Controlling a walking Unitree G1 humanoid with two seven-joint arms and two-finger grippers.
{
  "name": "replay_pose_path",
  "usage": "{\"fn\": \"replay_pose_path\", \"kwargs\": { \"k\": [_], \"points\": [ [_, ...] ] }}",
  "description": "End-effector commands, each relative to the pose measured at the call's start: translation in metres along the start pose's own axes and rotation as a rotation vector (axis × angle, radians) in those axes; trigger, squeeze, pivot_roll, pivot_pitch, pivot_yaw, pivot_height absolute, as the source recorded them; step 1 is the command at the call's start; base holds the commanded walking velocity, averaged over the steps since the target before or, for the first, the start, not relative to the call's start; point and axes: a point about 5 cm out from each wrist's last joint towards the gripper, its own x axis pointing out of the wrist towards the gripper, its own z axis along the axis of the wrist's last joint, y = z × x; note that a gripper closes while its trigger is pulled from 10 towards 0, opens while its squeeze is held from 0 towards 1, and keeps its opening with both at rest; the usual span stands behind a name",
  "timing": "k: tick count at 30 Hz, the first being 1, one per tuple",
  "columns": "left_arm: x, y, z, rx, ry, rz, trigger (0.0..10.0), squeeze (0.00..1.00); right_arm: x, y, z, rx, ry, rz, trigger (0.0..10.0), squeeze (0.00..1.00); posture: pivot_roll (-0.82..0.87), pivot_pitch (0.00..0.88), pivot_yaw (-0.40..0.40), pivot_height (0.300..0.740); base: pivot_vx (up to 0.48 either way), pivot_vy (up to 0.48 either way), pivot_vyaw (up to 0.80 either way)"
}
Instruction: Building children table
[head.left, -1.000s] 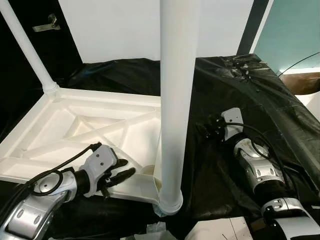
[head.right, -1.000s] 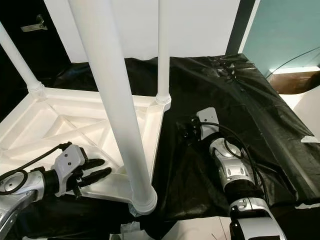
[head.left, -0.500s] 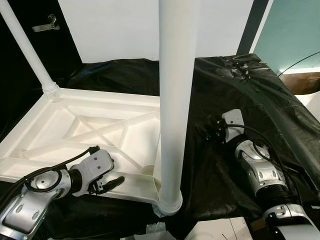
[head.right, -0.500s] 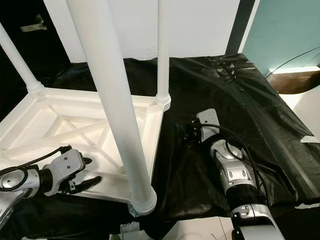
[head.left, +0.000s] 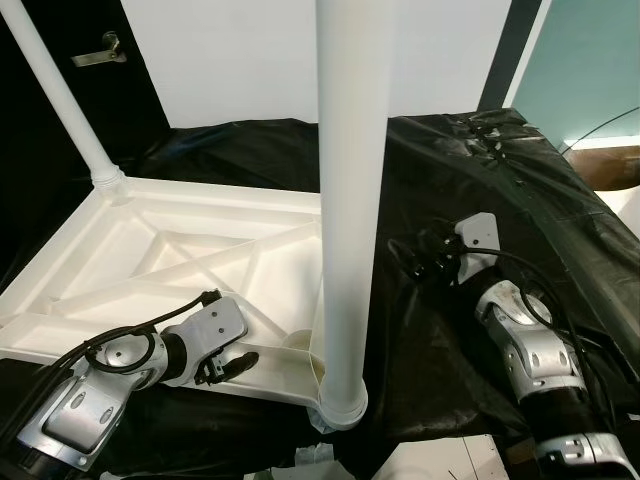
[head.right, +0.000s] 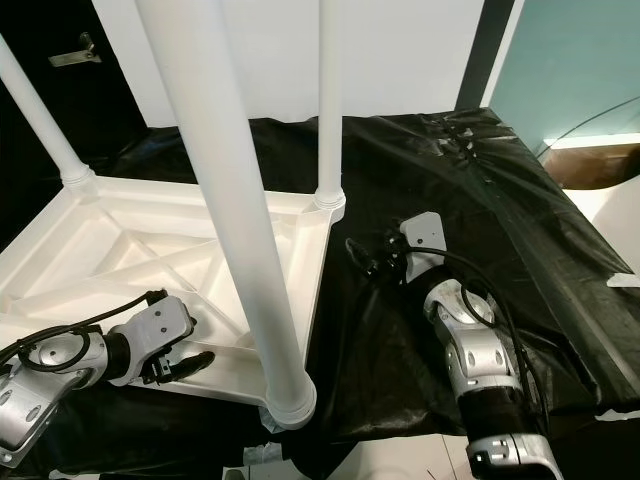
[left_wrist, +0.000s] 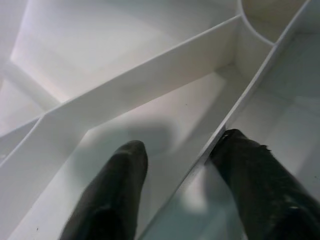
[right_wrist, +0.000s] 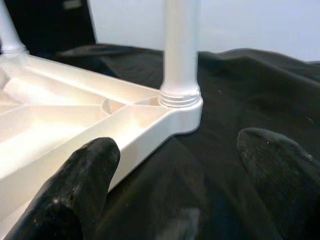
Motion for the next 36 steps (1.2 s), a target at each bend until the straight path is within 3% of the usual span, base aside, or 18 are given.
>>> {"fn": "replay_pose_path", "kwargs": {
  "k": [1,5,9,14,26,31,32,33,34,35,36],
  "points": [
    [0.007,-0.011,-0.008,-0.043,0.022,-0.104,0.0,0.00,-0.015,0.004,-0.003,0.054,-0.013,-0.026,10.0,0.00,0.06,0.077,0.026,0.740,0.000,0.000,0.00],
    [0.013,-0.005,-0.005,-0.047,0.017,-0.058,0.0,0.00,-0.044,0.013,-0.012,0.097,0.024,-0.028,10.0,0.00,0.05,0.087,0.031,0.740,0.000,0.000,0.00],
    [0.017,0.000,-0.002,-0.031,0.022,-0.032,0.0,0.00,-0.054,0.014,-0.015,0.083,0.046,-0.042,10.0,0.00,0.04,0.093,0.034,0.740,0.000,0.000,0.00],
    [0.019,0.002,0.000,-0.026,0.012,-0.022,0.0,0.00,-0.058,0.015,-0.015,0.081,0.051,-0.050,10.0,0.00,0.03,0.097,0.035,0.740,0.000,0.000,0.00],
    [0.034,0.020,0.023,0.010,-0.062,0.097,0.0,0.00,-0.090,0.017,-0.006,0.067,0.075,-0.039,10.0,0.00,0.01,0.106,0.038,0.740,0.000,0.000,0.00],
    [0.035,0.018,0.025,0.012,-0.074,0.084,0.0,0.00,-0.092,0.018,-0.004,0.065,0.076,-0.019,10.0,0.00,0.01,0.105,0.036,0.740,0.000,0.000,0.00],
    [0.036,0.017,0.028,0.015,-0.087,0.080,4.4,0.00,-0.092,0.021,-0.002,0.060,0.079,0.018,10.0,0.00,0.01,0.105,0.035,0.740,0.000,0.000,0.00],
    [0.037,0.017,0.029,0.017,-0.097,0.078,4.4,0.00,-0.092,0.024,-0.001,0.056,0.081,0.045,10.0,0.00,0.01,0.105,0.035,0.740,0.000,0.000,0.00],
    [0.037,0.017,0.031,0.010,-0.110,0.085,10.0,0.00,-0.091,0.026,0.001,0.056,0.081,0.068,10.0,0.00,0.01,0.105,0.034,0.740,0.000,0.000,0.00],
    [0.037,0.017,0.032,-0.006,-0.123,0.089,10.0,0.16,-0.090,0.027,0.001,0.053,0.084,0.089,10.0,0.00,0.01,0.104,0.032,0.740,0.000,0.000,0.00],
    [0.037,0.017,0.032,-0.006,-0.123,0.089,10.0,0.16,-0.090,0.027,0.001,0.053,0.084,0.089,10.0,0.00,0.01,0.104,0.032,0.740,0.000,0.000,0.00]
  ]
}}
